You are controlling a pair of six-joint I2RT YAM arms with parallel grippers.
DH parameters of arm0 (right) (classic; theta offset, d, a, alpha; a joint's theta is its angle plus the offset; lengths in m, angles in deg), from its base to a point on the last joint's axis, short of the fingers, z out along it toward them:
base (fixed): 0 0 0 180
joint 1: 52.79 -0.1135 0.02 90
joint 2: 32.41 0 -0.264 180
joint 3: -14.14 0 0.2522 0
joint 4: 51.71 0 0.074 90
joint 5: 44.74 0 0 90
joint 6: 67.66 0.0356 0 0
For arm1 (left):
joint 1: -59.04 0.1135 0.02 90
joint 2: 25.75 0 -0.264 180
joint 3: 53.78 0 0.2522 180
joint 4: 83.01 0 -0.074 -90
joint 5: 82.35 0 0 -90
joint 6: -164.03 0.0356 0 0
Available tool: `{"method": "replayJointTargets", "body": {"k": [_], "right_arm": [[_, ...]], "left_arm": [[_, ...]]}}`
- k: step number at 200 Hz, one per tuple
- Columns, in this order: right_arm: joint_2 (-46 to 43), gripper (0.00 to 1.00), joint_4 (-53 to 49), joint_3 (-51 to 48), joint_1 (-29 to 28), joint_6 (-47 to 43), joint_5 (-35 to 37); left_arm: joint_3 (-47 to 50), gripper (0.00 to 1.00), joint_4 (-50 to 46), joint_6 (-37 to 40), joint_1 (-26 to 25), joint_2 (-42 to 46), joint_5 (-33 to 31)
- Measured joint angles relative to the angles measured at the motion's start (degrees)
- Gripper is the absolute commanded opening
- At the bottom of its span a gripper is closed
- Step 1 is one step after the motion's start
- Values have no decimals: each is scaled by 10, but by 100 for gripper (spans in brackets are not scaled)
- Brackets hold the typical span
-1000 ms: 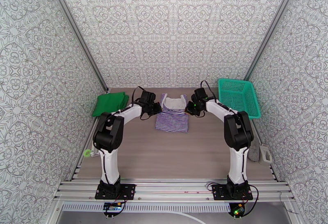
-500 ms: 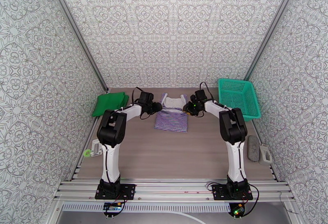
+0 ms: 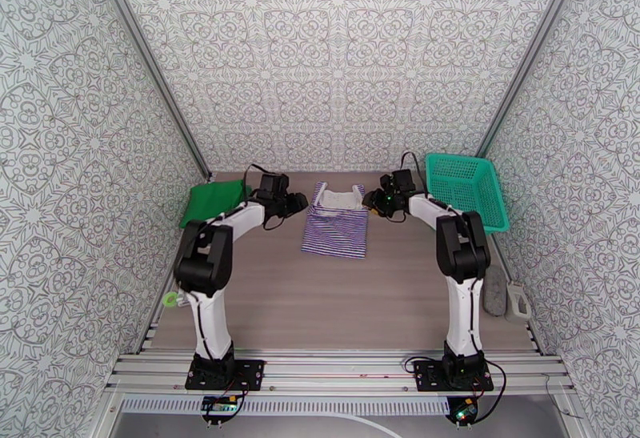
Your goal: Fold and stack the mixed laundry pile
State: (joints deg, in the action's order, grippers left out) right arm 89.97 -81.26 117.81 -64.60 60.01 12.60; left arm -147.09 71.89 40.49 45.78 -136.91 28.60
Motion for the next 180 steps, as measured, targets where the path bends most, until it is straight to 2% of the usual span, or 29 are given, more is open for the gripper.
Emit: {"method": "replayJointTargets", "body": {"k": [22, 50, 86, 122, 162, 180], "right_arm": [[-33, 33, 19, -36, -20, 0, 0], [-33, 31, 33, -53, -53, 0, 0], [-18, 31, 35, -54, -67, -2, 0], [31, 30, 22, -12, -65, -12, 5], [55, 30, 9, 14, -65, -17, 7], [56, 30, 7, 18, -65, -17, 9]], "left_arm": [[6, 26, -11, 24, -26, 37, 5], [6, 19, -18, 37, -56, 20, 9], [1, 20, -33, 38, -59, -37, 13], [-36, 27, -34, 38, -61, -92, 20], [-88, 27, -7, 36, -54, -143, 33], [-105, 32, 10, 31, -45, -166, 35]]}}
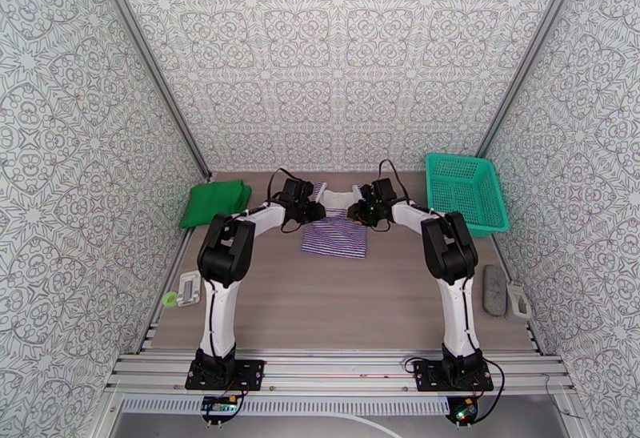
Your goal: Fold and stack the mixed laundry pile
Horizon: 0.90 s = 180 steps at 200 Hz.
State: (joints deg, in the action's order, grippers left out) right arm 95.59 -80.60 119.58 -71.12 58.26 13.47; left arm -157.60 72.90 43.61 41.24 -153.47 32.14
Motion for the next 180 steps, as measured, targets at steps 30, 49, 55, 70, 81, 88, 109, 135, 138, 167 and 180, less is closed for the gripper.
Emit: {"method": "replayJointTargets", "body": {"k": [30, 49, 55, 70, 81, 88, 109, 135, 138, 167, 180], "right_arm": [[0, 30, -10, 1, 1, -7, 7], [0, 30, -21, 1, 1, -13, 12], [0, 30, -24, 1, 2, -15, 14], [-4, 30, -33, -1, 2, -19, 19], [-15, 31, -39, -10, 3, -24, 26], [-24, 31, -44, -17, 3, -25, 28], [-71, 33, -53, -51, 3, -29, 36], [-149, 36, -61, -111, 3, -30, 44], [-158, 37, -61, -119, 3, -30, 45], [-241, 45, -74, -211, 3, -33, 59], [-266, 46, -77, -252, 3, -32, 60]], "left_arm": [[-9, 34, 23, -17, 17, -26, 6], [-13, 37, 36, -26, 26, -30, 11], [-13, 37, 41, -30, 29, -30, 12], [-13, 37, 48, -37, 36, -30, 12], [-13, 39, 54, -40, 41, -30, 12], [-13, 40, 57, -41, 43, -30, 12], [-12, 43, 64, -43, 47, -28, 12], [38, 49, 56, -40, 47, 28, 10], [48, 50, 54, -39, 47, 40, 9], [134, 58, 18, -18, 47, 172, -11], [172, 60, 5, -7, 47, 226, -19]]}}
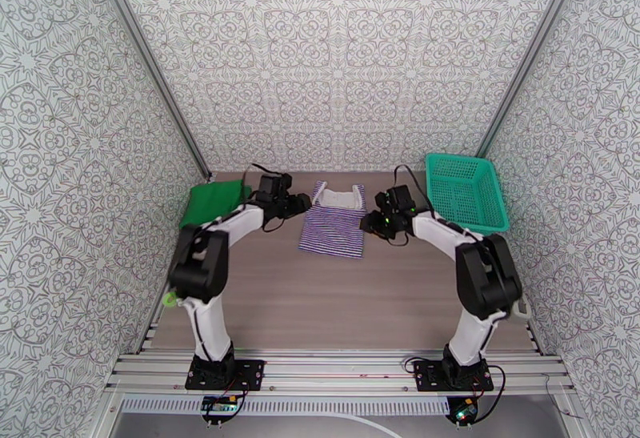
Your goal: Fold and stack the mixed laundry pile
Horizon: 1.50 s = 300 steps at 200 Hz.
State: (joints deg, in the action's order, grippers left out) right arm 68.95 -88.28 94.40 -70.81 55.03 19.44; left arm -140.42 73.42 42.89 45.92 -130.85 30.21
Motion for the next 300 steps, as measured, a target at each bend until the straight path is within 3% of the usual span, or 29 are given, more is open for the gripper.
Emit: {"method": "replayJointTargets", "body": {"k": [28, 70, 153, 196, 235, 248, 283, 300], "right_arm": [[-33, 46, 29, -98, 0, 24, -22], [-30, 45, 98, -168, -3, 71, -52], [20, 39, 218, -167, -24, 139, -74], [37, 36, 239, -160, -25, 163, -75], [57, 32, 252, -141, -31, 175, -75], [60, 29, 255, -138, -31, 175, -75], [66, 17, 259, -137, -33, 177, -64], [66, 15, 263, -137, -33, 182, -61]], "left_arm": [[100, 61, -8, 14, 5, 75, 2], [187, 63, -11, 14, 12, 70, 30], [173, 64, 21, 9, 6, 7, 35], [156, 51, 17, -2, 5, -9, 33], [140, 54, 19, -3, -4, -23, 33], [137, 53, 23, -3, -9, -24, 32], [137, 36, 31, -7, -20, -29, 29], [138, 39, 31, -7, -24, -30, 29]]}}
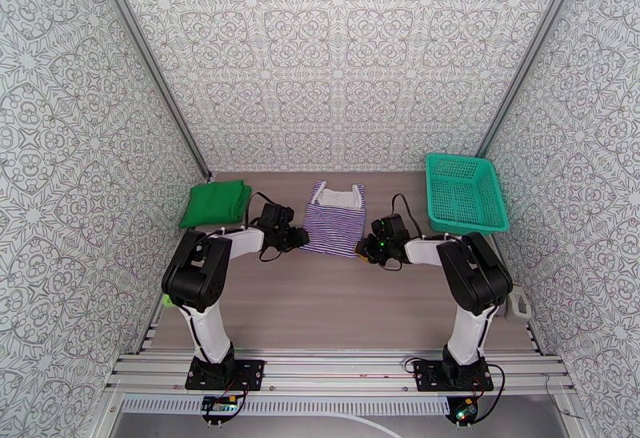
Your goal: Fold and stack the mixed laundry pile
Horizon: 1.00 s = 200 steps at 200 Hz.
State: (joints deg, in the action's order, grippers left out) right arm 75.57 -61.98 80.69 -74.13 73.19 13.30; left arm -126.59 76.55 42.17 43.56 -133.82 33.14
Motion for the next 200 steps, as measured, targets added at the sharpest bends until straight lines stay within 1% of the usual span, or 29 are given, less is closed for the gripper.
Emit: {"method": "replayJointTargets", "body": {"k": [12, 19, 29, 58, 93, 115, 140, 152, 179, 200], "right_arm": [[0, 15, 3, 0, 0, 0, 0], [0, 14, 4, 0, 0, 2, 1], [0, 14, 5, 0, 0, 2, 2], [0, 12, 7, 0, 0, 3, 2], [0, 11, 8, 0, 0, 3, 2], [0, 11, 8, 0, 0, 3, 2], [0, 10, 8, 0, 0, 4, 2], [0, 9, 8, 0, 0, 4, 2], [0, 8, 8, 0, 0, 4, 2], [0, 5, 8, 0, 0, 3, 2]], "left_arm": [[1, 52, 0, -2, -1, 0, -1], [3, 55, 3, -1, -1, 1, 1], [7, 57, 7, -3, -1, 7, 0], [29, 59, 3, -5, 3, 30, -11], [40, 59, -22, -5, 10, 50, -24], [45, 57, -21, -7, 7, 52, -29], [49, 49, -14, -17, 3, 51, -30], [49, 43, -6, -25, -1, 46, -31], [49, 21, 20, -38, 1, 32, -29], [49, 7, 35, -46, -2, 21, -26]]}}
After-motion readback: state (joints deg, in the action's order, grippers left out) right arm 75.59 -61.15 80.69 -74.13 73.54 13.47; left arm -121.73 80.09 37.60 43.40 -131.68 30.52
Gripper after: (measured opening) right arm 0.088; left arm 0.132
